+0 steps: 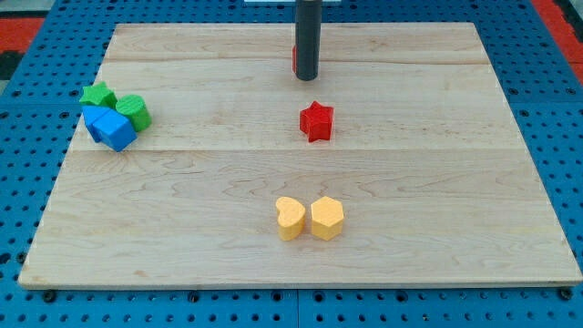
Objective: Move the red star towards the top center
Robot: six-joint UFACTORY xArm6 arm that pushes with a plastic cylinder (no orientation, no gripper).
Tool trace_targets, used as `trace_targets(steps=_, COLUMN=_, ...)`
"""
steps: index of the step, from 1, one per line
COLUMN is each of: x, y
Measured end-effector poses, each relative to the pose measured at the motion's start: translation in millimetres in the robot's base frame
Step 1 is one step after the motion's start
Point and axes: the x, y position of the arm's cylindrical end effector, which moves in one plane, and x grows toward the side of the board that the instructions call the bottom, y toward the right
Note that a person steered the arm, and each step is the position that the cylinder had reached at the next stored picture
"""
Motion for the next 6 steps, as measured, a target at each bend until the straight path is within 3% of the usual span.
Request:
trace_targets(steps=1, x=-42, y=-8)
trace_targets(steps=2, x=-48, y=-4)
trace_targets(steps=4, x=165, y=86)
trace_targets(steps=5, x=169, y=34)
trace_targets(steps=6, x=103, y=8)
